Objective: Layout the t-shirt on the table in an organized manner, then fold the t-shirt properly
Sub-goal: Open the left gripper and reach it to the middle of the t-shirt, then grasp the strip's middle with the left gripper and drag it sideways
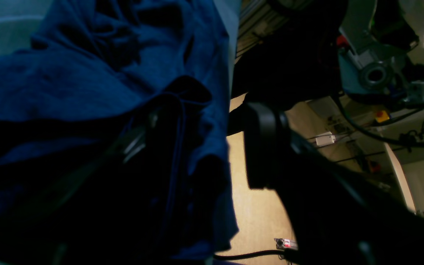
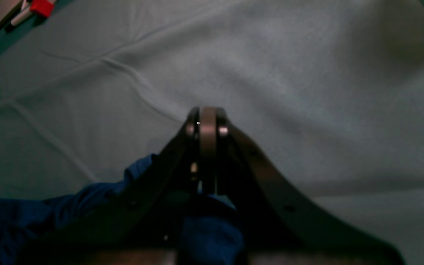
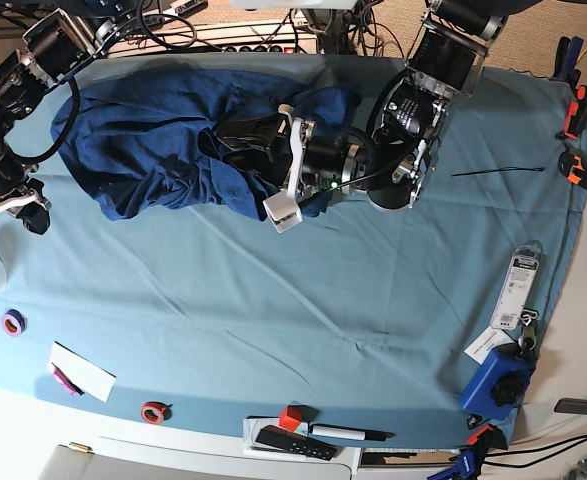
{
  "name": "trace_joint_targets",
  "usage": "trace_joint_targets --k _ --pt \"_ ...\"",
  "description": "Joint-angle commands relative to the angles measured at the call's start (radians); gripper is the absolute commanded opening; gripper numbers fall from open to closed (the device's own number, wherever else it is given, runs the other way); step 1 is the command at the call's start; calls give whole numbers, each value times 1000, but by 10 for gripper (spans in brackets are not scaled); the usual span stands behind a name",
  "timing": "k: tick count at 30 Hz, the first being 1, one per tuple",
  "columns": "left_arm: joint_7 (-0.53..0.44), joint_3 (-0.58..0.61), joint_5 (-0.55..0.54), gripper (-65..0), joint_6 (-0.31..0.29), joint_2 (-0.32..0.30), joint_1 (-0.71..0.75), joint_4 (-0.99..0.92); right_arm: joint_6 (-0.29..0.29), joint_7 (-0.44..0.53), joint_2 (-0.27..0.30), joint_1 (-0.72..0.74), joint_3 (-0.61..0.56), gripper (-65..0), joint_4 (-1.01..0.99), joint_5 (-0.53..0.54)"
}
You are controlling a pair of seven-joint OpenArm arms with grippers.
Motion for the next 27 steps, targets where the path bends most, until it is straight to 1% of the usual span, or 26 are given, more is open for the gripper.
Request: trace_joint_targets --k 1,3,5,8,10,12,13,14,15,16,19,21,26,27 --pt "-22 -1 -30 -349 -5 17 -19 17 3 27 23 14 2 -650 14 21" --pt "-22 -1 -39 -349 -5 29 -19 17 3 28 23 14 2 -650 14 21" --pt "-21 -1 -74 -349 -5 38 -21 17 3 29 23 14 2 -650 14 21" --pt "-6 -3 -160 -349 -5 38 -30 19 3 30 23 14 2 -650 14 21" --pt "71 -10 -221 -349 -5 37 -48 21 3 31 23 14 2 -650 14 21" --pt "177 -33 -269 -362 -5 35 -72 25 3 30 23 14 2 -650 14 21" --pt "219 -55 -287 -410 -5 33 -84 27 3 30 23 14 2 -650 14 21" --pt "223 -83 -293 -500 -5 32 -92 27 3 30 23 14 2 -650 14 21" --pt "223 -118 -292 -618 -5 30 -98 27 3 30 23 14 2 -650 14 21" --pt "223 -156 -292 -650 -5 30 -100 27 3 30 23 14 2 -650 14 21" --pt "223 -264 -292 -650 -5 24 -99 27 3 31 23 14 2 -650 14 21" --pt "223 -300 -284 -650 -5 -1 -98 27 3 31 23 14 2 -650 14 21" --pt "221 -310 -157 -650 -5 -71 -68 27 3 39 23 14 2 -650 14 22" --pt "206 -310 -133 -650 -5 -80 -56 27 3 41 23 14 2 -650 14 21"
